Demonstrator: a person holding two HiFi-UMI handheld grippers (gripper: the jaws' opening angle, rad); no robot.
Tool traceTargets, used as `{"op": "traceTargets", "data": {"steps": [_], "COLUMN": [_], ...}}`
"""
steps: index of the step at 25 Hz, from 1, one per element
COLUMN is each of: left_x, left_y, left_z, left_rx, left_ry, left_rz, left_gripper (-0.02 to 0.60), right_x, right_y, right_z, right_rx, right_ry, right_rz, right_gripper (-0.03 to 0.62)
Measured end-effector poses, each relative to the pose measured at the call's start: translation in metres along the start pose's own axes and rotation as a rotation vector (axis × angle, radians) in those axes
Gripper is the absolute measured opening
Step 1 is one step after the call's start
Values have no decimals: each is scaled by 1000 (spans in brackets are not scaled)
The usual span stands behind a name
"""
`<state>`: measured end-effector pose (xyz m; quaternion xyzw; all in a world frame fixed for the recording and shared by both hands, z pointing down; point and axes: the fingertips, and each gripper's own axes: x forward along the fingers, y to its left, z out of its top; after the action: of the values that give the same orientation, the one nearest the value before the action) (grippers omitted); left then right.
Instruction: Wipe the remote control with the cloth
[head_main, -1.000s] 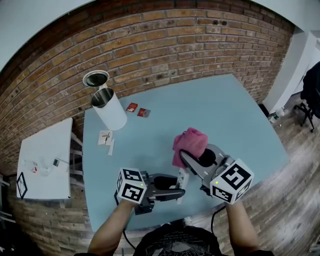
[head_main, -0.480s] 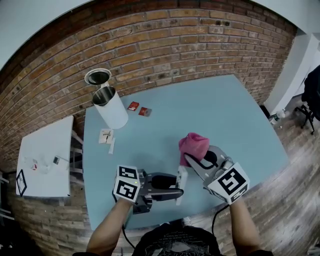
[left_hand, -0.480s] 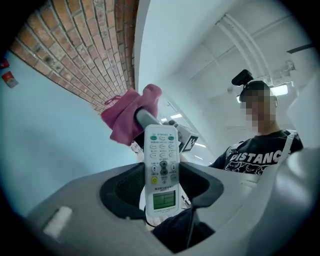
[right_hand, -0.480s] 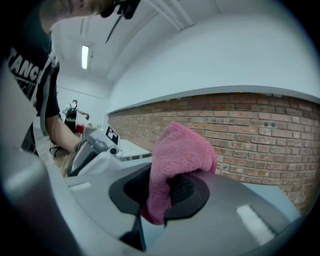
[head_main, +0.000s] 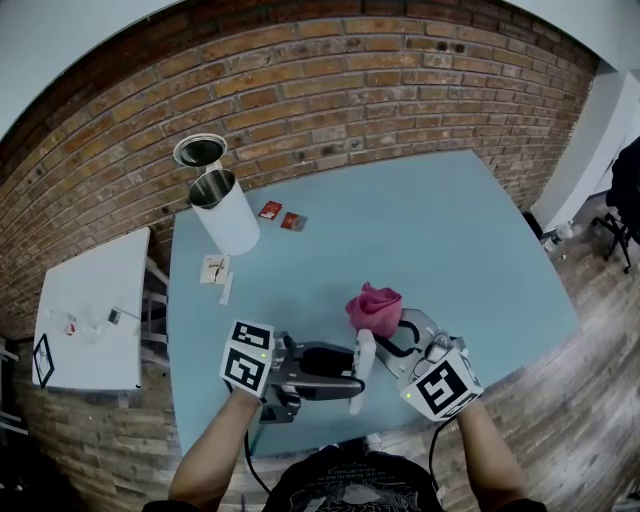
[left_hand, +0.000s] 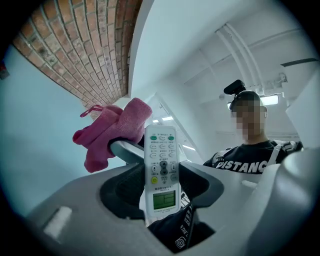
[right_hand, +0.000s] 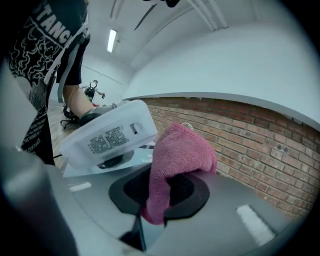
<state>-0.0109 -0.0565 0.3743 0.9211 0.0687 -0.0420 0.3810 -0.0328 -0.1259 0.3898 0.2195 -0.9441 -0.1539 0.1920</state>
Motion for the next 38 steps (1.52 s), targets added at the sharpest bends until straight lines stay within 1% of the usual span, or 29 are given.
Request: {"op": "traceTargets", "data": {"steps": [9, 18, 27, 29, 31, 34, 38], "left_x": [-2, -4, -12, -15, -20, -32, -50], "left_y": [-2, -4, -4, -6, -9, -14, -12], "left_z": [6, 17, 29, 32, 38, 54, 78], "left_rx": [-6, -19, -28, -28, -28, -28, -26], "left_ry": [-2, -46, -108, -133, -178, -277, -399], "left_rz": [-20, -45, -62, -73, -94, -125, -126], "left_gripper": [212, 212, 212, 212, 212, 212, 210], "right_x": [4, 4, 7, 9, 11, 13, 14], "right_y": [12, 18, 27, 26, 26, 30, 43], "right_z": [-9, -14, -20, -20, -20, -24, -29], "right_rx": [-111, -205, -246, -233, -199, -160, -145], "right_ry": [53, 77, 97, 97, 99, 108, 111], "right_rz": [-22, -35, -27, -34, -40, -31, 3], "right_gripper": [63, 63, 64, 63, 64, 64, 64]}}
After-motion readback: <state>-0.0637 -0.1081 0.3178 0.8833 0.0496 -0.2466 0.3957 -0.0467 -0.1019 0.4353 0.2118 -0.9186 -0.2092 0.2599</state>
